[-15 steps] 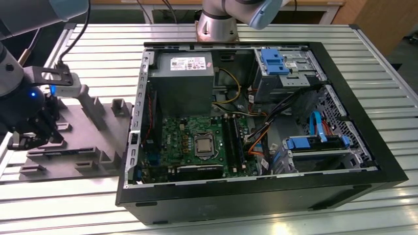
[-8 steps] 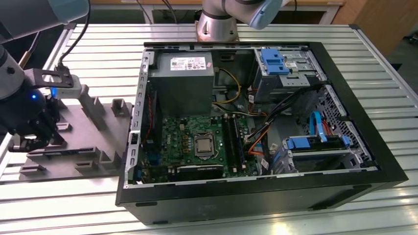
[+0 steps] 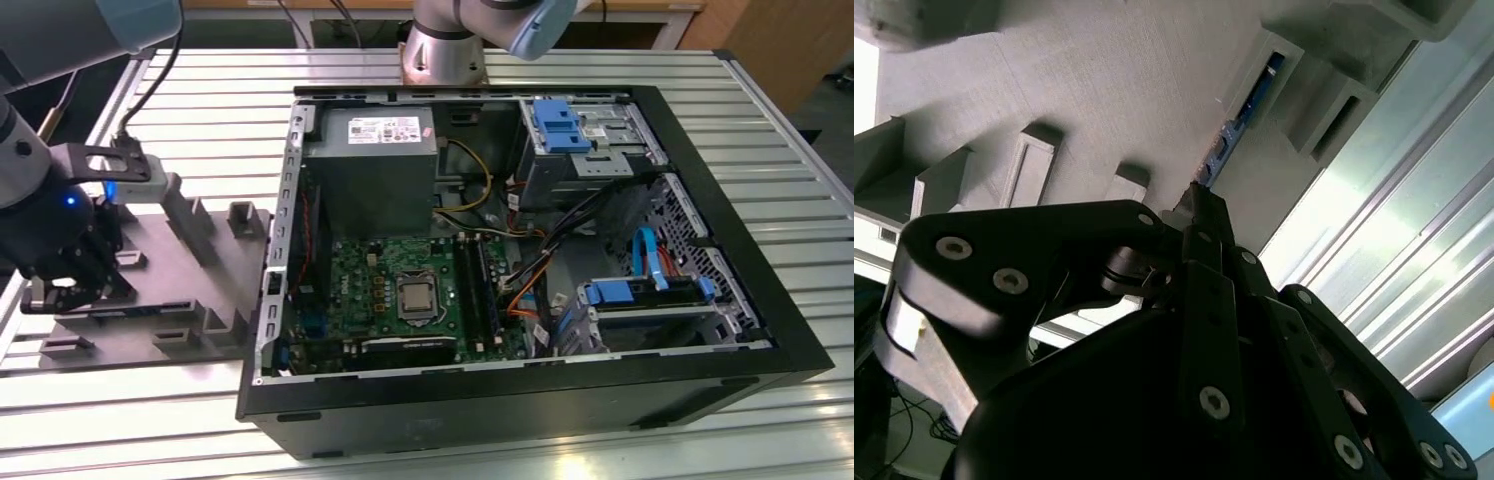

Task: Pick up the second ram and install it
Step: 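Pick up the second ram and move it above second insertion slot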

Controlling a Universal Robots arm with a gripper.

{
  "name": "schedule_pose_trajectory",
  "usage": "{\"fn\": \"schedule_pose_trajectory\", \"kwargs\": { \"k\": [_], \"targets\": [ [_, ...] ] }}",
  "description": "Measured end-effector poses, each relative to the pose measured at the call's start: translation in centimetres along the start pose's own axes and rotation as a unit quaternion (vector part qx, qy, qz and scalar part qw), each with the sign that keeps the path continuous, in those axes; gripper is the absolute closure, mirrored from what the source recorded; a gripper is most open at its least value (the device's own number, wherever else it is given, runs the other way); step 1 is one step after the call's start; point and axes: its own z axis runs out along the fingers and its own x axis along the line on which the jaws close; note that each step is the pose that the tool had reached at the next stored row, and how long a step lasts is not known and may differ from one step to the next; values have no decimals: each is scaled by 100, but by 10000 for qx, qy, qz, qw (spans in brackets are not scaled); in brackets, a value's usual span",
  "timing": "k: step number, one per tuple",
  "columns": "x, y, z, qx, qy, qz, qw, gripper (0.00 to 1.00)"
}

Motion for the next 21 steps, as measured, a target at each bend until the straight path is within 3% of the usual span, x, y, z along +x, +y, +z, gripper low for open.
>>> {"fn": "schedule_pose_trajectory", "kwargs": {
  "k": [21],
  "targets": [
    [52,15,55,-2,2,-115,9999,89]
  ]
}}
